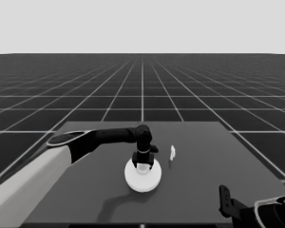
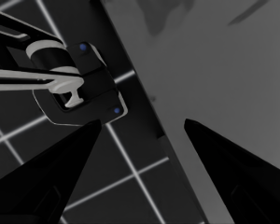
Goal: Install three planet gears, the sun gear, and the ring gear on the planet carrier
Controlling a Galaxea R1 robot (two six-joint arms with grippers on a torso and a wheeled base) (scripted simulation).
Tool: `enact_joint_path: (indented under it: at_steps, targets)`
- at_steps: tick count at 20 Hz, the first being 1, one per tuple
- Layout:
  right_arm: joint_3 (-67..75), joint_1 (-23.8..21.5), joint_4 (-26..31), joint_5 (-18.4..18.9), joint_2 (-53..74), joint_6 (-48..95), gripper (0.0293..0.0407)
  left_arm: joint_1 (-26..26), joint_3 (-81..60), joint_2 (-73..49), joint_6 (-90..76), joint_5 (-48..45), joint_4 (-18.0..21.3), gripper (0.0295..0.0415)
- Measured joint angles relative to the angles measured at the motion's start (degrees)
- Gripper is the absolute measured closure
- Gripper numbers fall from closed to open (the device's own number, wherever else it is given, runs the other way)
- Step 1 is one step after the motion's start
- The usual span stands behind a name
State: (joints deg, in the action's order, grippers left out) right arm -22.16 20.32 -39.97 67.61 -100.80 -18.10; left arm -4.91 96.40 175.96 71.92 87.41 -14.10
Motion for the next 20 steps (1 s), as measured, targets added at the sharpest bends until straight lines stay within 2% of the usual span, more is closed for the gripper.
enact_joint_path:
  at_steps: [20]
  targets:
    - [0.0,0.0,0.0,0.0,0.0,0.0,0.0315,0.0,0.0,0.0,-10.0,0.0,0.0,0.0362]
